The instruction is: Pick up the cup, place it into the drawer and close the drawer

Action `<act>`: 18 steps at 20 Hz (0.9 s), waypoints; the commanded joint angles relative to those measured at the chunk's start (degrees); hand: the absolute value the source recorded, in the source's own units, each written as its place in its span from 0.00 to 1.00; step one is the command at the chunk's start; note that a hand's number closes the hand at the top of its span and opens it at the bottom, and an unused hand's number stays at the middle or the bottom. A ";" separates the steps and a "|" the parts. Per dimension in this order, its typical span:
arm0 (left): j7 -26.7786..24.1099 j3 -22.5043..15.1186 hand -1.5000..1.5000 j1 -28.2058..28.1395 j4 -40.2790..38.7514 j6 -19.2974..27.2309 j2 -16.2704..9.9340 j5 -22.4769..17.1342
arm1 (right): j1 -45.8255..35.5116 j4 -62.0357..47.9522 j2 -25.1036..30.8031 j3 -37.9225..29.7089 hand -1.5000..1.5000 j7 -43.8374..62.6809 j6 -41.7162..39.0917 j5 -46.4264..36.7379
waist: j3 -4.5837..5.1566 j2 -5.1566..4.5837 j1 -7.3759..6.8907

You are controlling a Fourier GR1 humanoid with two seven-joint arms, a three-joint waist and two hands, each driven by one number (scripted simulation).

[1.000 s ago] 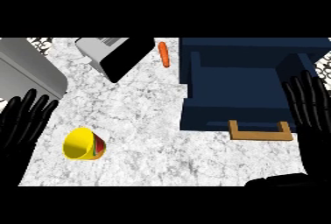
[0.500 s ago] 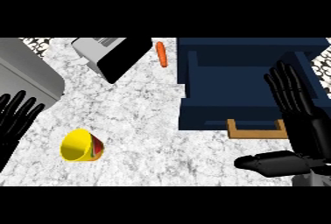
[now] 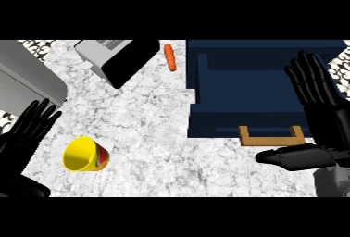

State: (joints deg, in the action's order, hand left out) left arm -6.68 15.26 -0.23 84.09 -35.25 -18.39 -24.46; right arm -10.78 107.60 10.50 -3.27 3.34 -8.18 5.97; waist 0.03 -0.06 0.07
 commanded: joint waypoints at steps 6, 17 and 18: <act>-15.37 0.37 0.00 1.60 -17.34 -1.22 0.73 13.67 | 1.56 1.45 -0.88 -0.05 0.00 -0.28 0.06 -1.75 | -0.01 0.05 0.03; -39.78 -1.20 0.00 13.17 -50.43 1.08 -4.55 27.19 | -4.45 -2.23 2.43 -5.64 0.00 1.27 -2.63 2.83 | 0.06 -0.12 0.42; -42.38 -1.74 0.00 15.41 -55.12 3.39 -3.45 28.84 | -6.28 -1.80 0.79 -2.30 0.00 3.79 -0.91 0.60 | 0.10 -0.18 0.53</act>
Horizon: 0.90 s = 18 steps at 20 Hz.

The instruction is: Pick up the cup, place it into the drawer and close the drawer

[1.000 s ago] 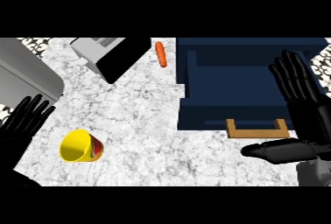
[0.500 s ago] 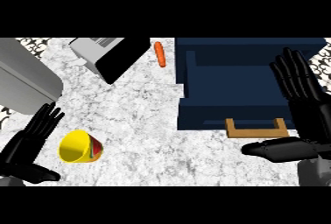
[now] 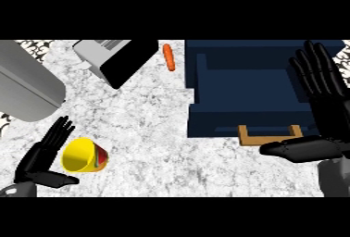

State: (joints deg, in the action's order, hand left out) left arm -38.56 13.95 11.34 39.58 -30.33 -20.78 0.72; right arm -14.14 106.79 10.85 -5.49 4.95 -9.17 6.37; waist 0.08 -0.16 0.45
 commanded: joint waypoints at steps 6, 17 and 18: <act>-16.13 -0.43 0.00 7.71 -19.18 -0.97 -1.36 4.09 | -0.64 3.48 -1.34 1.76 0.00 3.81 1.65 -0.79 | 0.16 -0.22 0.88; -23.14 -2.87 0.00 9.53 -23.88 2.75 2.52 6.45 | -2.73 -0.31 -0.39 -0.05 0.00 2.45 0.41 0.46 | 0.24 -0.48 0.94; -24.43 -2.33 0.00 8.94 -24.21 1.45 0.28 6.12 | -0.76 3.07 -0.22 0.07 0.00 4.37 0.26 1.24 | 0.23 -0.33 1.18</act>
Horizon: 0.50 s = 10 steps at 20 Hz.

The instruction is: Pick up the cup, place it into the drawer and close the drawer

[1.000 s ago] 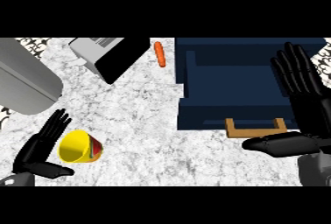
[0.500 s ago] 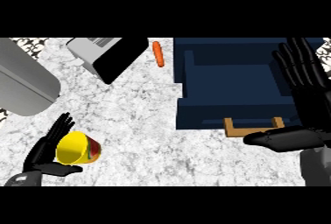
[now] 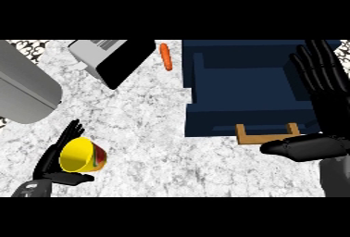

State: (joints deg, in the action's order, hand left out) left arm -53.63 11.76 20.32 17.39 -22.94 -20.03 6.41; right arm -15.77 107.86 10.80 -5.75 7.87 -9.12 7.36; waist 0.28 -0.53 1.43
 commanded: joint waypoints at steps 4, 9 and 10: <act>-9.70 -1.36 0.00 1.22 -2.75 -5.70 1.23 1.32 | 1.16 0.09 -0.14 0.73 0.00 -1.55 -0.21 -1.56 | 0.02 -0.09 0.12; -7.61 -1.73 0.00 3.31 -4.03 -7.03 3.93 0.90 | -2.07 -2.10 1.27 -1.03 0.00 0.51 -0.39 -0.24 | 0.00 -0.07 -0.11; -6.87 -1.56 0.00 4.45 -3.88 -8.96 3.13 0.49 | -2.02 -0.07 0.49 0.05 0.00 1.38 0.19 -0.43 | 0.04 -0.03 0.15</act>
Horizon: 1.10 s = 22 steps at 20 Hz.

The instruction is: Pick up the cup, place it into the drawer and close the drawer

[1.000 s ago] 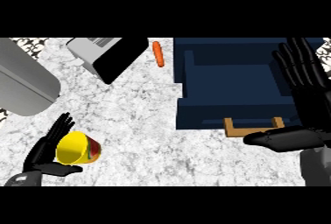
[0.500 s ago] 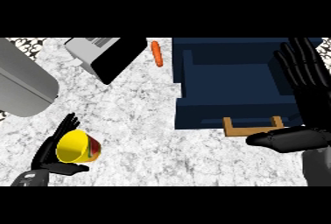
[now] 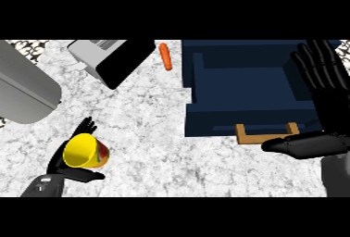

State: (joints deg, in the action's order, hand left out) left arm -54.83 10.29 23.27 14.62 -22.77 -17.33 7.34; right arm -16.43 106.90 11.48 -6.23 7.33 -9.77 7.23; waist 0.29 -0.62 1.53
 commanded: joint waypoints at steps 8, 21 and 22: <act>-13.76 -1.17 1.00 -0.85 4.41 -2.99 4.00 -0.39 | -0.49 -0.42 2.26 -1.93 0.00 1.43 -0.99 0.80 | 0.00 0.12 -0.26; -15.11 12.04 1.00 3.58 6.52 14.43 10.21 -11.35 | 1.30 -1.42 2.16 -3.37 0.00 -1.48 -1.62 1.12 | -0.16 0.28 -0.75; -13.07 11.64 1.00 6.77 7.51 12.24 9.16 -11.42 | 0.94 -1.03 1.35 -1.67 0.00 -0.07 -0.95 0.18 | -0.16 0.31 -0.68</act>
State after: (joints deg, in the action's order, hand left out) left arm -62.29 20.18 27.21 21.02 -7.79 -9.03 -1.79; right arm -15.85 106.18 13.22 -8.75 7.25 -11.08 8.66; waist 0.19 -0.48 1.09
